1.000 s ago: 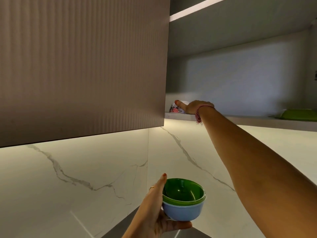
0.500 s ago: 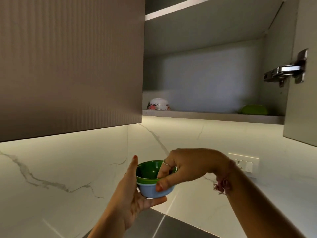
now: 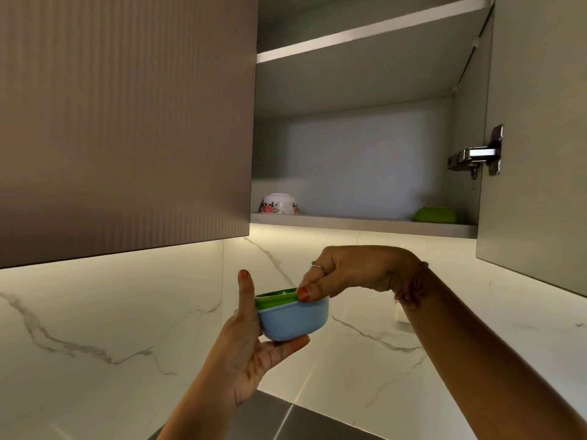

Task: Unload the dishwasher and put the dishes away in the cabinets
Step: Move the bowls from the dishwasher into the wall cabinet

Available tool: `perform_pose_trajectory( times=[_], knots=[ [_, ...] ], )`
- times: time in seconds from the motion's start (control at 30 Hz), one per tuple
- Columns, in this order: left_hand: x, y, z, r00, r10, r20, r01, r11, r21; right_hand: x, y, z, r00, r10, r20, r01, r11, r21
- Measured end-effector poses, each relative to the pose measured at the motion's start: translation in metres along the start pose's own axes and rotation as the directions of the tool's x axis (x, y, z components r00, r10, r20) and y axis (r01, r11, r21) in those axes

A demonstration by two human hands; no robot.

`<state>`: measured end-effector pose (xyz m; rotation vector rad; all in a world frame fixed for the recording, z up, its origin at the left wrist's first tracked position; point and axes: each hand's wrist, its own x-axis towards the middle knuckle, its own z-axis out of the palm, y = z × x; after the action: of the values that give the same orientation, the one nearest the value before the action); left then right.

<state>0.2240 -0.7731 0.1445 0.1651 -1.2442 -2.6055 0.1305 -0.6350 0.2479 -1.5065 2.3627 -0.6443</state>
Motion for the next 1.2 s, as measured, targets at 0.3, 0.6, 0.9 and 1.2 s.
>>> perform_pose_trajectory(
  times=[0.3, 0.6, 0.9, 1.2],
  knots=[
    [-0.008, 0.0, 0.0, 0.993, 0.118, 0.03, -0.121, 0.98, 0.158, 0.014, -0.015, 0.007, 0.923, 0.105, -0.37, 0.07, 0.901, 0.428],
    [-0.016, -0.002, -0.007, 0.998, 0.06, -0.029, -0.055, 0.986, 0.159, 0.041, -0.01, -0.088, 0.573, 0.461, -0.677, 0.56, 0.383, 0.735],
    [-0.013, 0.003, -0.01, 0.998, 0.046, -0.046, -0.037, 0.98, 0.195, 0.083, 0.063, -0.121, 0.605, 0.498, -0.621, 0.119, 0.714, 0.69],
    [0.0, 0.003, -0.021, 0.996, 0.042, -0.085, -0.026, 0.983, 0.181, 0.088, 0.057, -0.111, 0.652, 0.453, -0.609, -0.118, 0.853, 0.508]
  ],
)
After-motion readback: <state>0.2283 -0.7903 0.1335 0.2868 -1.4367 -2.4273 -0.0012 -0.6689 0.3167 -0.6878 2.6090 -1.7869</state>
